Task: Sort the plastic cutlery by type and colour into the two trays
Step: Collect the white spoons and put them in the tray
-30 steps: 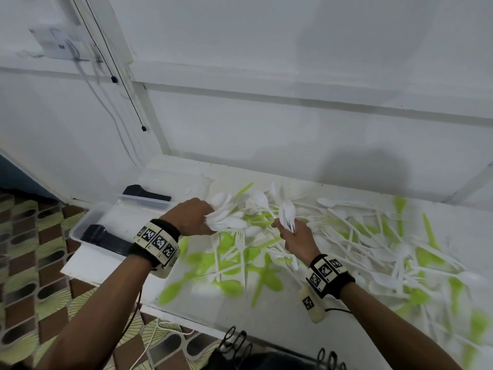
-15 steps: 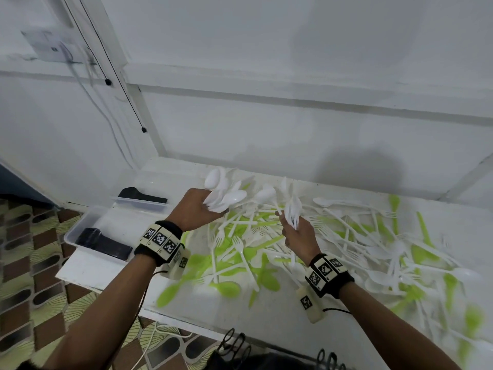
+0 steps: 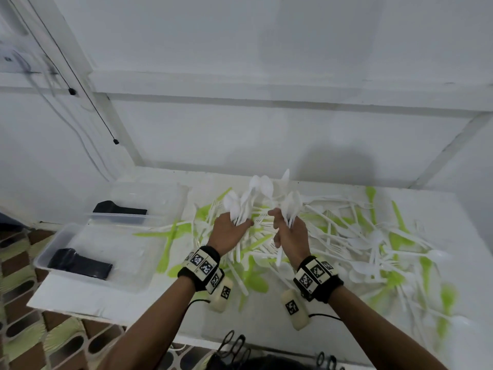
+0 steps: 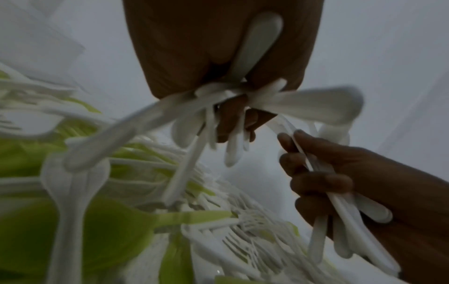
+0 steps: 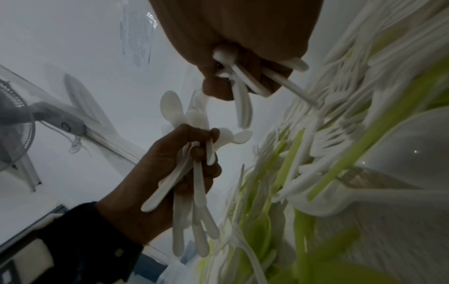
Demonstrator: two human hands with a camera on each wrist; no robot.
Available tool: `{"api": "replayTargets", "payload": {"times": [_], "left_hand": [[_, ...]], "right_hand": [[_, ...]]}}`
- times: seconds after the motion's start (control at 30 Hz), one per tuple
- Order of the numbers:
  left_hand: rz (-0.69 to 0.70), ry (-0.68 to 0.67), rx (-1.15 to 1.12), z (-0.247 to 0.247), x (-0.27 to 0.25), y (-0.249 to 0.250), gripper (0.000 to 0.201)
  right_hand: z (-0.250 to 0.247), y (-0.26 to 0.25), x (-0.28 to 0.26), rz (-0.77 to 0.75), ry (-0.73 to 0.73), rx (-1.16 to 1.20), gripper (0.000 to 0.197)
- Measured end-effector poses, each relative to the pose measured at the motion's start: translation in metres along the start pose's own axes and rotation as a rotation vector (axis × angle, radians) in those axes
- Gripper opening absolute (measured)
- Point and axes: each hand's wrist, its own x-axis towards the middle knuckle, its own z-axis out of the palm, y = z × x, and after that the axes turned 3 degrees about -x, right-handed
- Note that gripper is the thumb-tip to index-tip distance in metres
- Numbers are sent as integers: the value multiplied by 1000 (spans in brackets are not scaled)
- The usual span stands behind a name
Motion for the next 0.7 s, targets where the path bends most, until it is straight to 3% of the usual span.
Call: {"api": "replayTargets", "payload": {"times": [0.1,0.27,0.47,0.6,0.7], "left_hand": [[18,-11,12,16,2,-4,69],[101,-31,55,33,-3,2,43],[164,-58,118,42,-3,-7,48],[168,-77,197,40,-5,-8,37],[118,-21,165,39,-6,-9,48]], "right_hand": [[-2,3,-1,13,14,31,25],[-5,10,1,86,45,162,22],[-7,12,-3,98,17,195,21],[-6,13,-3,97,69,156,15],[-9,10,-1,69,126,95,12]]}}
